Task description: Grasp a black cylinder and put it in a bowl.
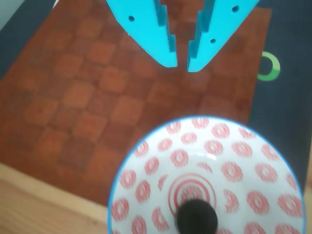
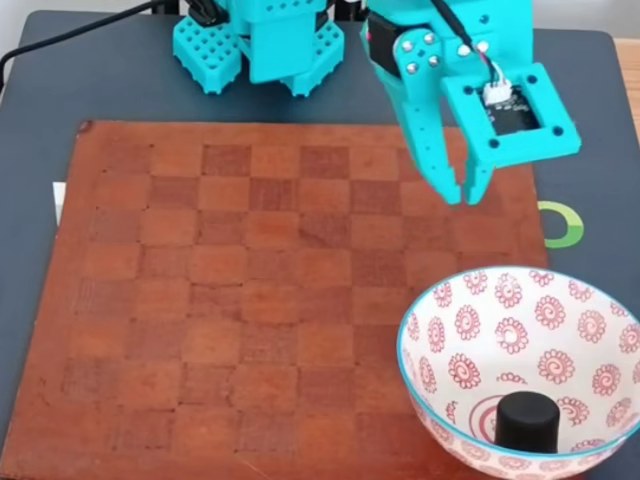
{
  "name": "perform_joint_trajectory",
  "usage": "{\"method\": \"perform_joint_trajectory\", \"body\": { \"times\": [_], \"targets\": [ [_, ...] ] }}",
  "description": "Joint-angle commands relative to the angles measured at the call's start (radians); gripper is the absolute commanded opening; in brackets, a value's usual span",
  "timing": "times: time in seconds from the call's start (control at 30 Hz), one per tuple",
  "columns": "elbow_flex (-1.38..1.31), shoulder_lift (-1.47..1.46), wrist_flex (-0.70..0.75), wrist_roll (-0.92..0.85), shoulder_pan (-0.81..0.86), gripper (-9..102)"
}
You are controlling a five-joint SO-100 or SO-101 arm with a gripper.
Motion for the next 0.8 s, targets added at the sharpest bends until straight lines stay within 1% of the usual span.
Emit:
{"method": "perform_joint_trajectory", "body": {
  "times": [0.0,0.43,0.6,0.77],
  "targets": [
    [0.127,0.150,0.000,-0.003,0.031,0],
    [0.704,0.557,-0.018,-0.002,0.173,0],
    [0.904,0.729,-0.110,-0.003,0.218,0],
    [1.106,0.907,-0.224,0.008,0.222,0]
  ]
}}
